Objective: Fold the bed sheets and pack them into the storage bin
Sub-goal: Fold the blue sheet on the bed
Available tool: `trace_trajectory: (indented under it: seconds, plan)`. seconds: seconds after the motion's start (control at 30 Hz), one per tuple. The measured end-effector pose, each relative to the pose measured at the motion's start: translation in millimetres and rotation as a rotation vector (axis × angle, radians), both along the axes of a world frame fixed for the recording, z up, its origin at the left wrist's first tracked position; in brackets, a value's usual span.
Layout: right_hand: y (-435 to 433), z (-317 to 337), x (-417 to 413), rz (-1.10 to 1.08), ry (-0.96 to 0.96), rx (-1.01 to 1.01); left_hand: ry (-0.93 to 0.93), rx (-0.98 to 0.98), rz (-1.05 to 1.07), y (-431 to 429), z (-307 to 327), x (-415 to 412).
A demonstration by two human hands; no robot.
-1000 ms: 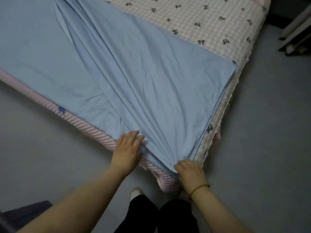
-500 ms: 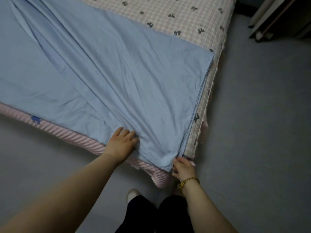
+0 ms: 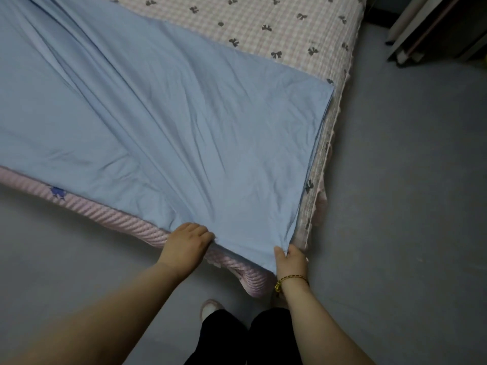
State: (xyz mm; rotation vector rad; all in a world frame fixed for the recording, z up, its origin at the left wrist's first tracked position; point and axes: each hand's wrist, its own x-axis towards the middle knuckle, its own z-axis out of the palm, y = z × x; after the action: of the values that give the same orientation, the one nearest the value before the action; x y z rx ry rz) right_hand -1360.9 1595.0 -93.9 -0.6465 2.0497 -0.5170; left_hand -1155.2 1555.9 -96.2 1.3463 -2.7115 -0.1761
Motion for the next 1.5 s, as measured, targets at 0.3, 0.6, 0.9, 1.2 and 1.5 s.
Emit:
trace_trajectory:
  seconds: [0.3,0.6,0.9,1.2,1.5]
  plan:
    - [-13.7,12.8,17.9,0.391,0.435,-0.286,-0.016,0.026,-0.031,-26.3,-2.4,19.8]
    - [-98.8,62.4,108.7,1.087,0.137,-0.373,-0.016,-0.055,0.112,-85.3,11.8,66.3]
    - [-159.3,33.2,187.1,0.990,0.260,-0.145,-0.013,-0.033,0.030,-182.1,-1.4,164.4]
    - [-182.5,1.2,265.7,0.850,0.854,-0.195,0.046,0.010,-0.238,-278.6,-4.9,216.5]
    - [-185.6,9.5,272.2,0.640,0.874,-0.389,0.099,0.078,-0.410,-281.8,22.1,260.7]
